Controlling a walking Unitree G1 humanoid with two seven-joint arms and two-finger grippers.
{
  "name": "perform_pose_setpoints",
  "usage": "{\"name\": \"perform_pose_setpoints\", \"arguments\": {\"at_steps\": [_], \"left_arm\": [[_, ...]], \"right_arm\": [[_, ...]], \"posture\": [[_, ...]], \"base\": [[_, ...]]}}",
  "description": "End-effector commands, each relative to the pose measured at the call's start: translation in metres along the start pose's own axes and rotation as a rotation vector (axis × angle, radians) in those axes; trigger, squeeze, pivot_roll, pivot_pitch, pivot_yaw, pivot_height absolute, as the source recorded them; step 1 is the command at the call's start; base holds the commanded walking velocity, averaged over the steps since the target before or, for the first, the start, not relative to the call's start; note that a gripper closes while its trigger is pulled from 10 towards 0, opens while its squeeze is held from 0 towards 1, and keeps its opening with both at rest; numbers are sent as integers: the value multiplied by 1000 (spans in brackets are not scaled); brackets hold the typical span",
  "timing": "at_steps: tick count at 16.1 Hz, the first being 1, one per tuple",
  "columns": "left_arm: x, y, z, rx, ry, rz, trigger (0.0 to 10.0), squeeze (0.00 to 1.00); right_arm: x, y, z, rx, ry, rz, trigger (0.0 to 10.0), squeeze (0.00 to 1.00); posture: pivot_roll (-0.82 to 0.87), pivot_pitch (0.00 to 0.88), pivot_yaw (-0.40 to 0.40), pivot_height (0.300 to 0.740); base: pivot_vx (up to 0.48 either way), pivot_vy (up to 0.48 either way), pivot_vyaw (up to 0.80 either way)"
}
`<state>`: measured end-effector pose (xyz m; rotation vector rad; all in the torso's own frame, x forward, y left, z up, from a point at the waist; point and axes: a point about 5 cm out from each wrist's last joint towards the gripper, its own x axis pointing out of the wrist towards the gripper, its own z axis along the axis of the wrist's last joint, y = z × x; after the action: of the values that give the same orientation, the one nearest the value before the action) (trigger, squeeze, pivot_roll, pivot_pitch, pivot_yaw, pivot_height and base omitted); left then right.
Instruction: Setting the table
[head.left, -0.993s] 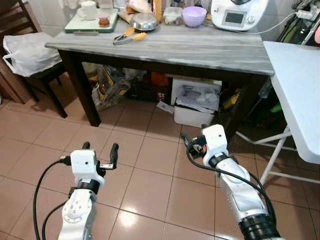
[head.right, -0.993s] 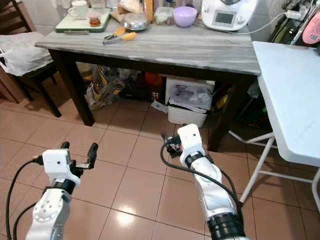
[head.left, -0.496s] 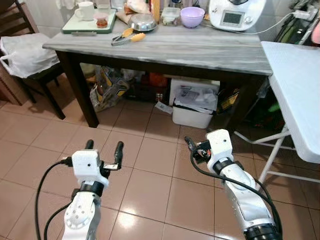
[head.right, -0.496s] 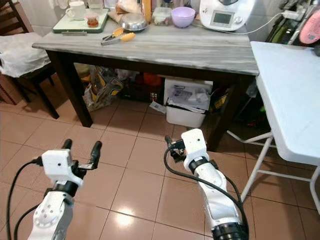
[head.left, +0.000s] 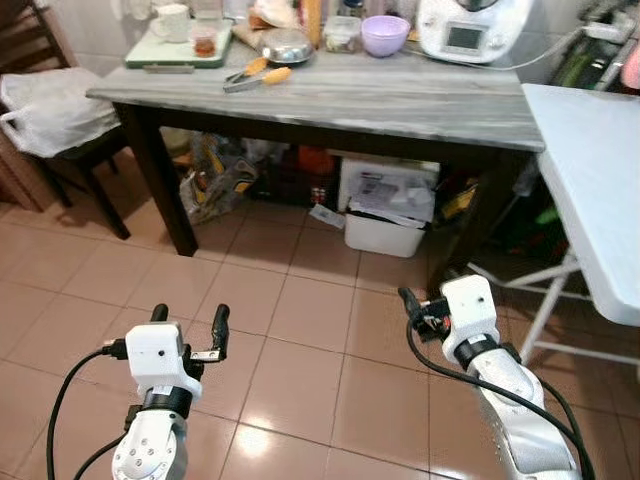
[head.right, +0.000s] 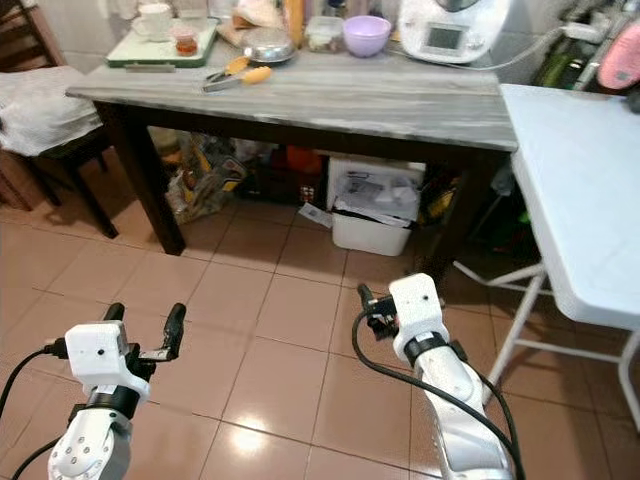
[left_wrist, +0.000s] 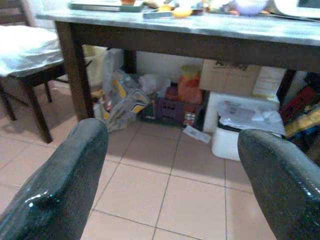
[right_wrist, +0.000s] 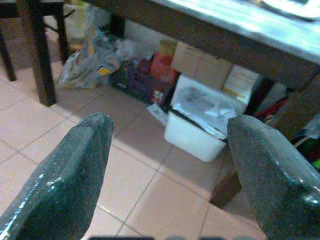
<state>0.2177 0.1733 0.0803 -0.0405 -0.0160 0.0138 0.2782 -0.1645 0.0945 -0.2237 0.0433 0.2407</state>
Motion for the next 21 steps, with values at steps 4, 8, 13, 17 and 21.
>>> {"name": "perform_pose_setpoints", "arguments": {"at_steps": [4, 8, 13, 17, 21], "left_arm": [[8, -5, 6, 18, -11, -19, 10000, 0], [8, -6, 3, 5, 2, -19, 10000, 0], [9, -6, 1, -3, 14, -17, 10000, 0], [8, -7, -1, -10, 20, -21, 10000, 0], [9, -7, -1, -9, 23, -27, 10000, 0]], "right_arm": [[8, 0, 11, -12, -29, -14, 10000, 0], [7, 3, 11, -12, -28, 0, 10000, 0], [10, 4, 13, -13, -37, 13, 10000, 0], [10, 6, 11, -10, -28, 14, 10000, 0], [11, 6, 10, -8, -23, 16, 10000, 0]], "posture": [[-70, 82, 32, 740], [-67, 83, 25, 740], [-66, 80, 21, 740], [-68, 79, 22, 740], [-69, 80, 24, 740]], "base": [[0, 0, -784], [0, 0, -698], [0, -266, 0], [0, -348, 0], [0, -375, -775]]}}
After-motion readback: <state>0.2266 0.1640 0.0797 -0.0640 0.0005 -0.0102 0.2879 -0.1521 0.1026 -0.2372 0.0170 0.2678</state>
